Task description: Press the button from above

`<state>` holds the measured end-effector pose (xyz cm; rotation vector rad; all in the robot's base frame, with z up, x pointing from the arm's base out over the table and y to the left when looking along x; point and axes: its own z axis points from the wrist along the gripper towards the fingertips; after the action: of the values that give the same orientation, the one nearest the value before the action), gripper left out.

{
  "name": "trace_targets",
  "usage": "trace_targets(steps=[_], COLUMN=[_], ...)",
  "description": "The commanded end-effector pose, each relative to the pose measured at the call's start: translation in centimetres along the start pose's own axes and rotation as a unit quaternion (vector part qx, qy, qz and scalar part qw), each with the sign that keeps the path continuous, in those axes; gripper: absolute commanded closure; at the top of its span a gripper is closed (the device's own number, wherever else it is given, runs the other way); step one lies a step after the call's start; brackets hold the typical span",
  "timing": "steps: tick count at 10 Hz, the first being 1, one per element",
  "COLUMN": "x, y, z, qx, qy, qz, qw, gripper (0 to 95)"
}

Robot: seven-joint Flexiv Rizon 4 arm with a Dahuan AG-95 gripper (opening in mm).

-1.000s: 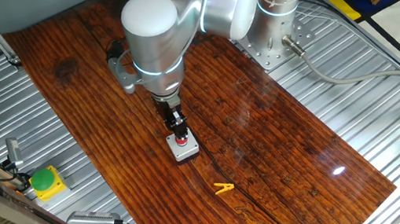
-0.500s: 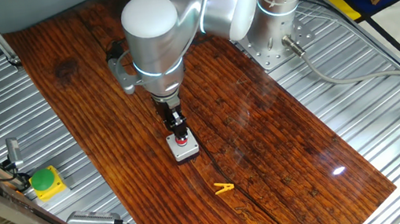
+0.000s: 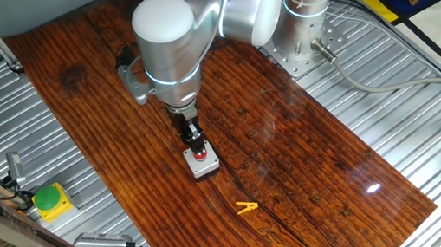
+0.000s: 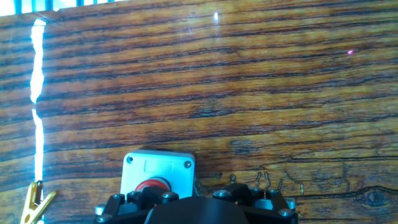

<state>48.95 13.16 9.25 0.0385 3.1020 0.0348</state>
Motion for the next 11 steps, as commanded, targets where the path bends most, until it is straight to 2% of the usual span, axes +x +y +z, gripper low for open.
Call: trace_targets(steps=[1, 2, 6, 11], x=[0.0, 0.1, 0.7, 0.9], y=[-0.1, 0.0, 0.4, 0.6], z=[0.7, 0.6, -0.9, -1.4], qx=[-0.001, -0.001, 0.0, 0.0], qy=[0.001, 0.002, 0.01, 0.01], qz=[-0.002, -0.003, 0.001, 0.0], qw=[1.0, 1.0, 0.9999, 0.9999], gripper=[38.0, 19.0, 19.0, 19.0])
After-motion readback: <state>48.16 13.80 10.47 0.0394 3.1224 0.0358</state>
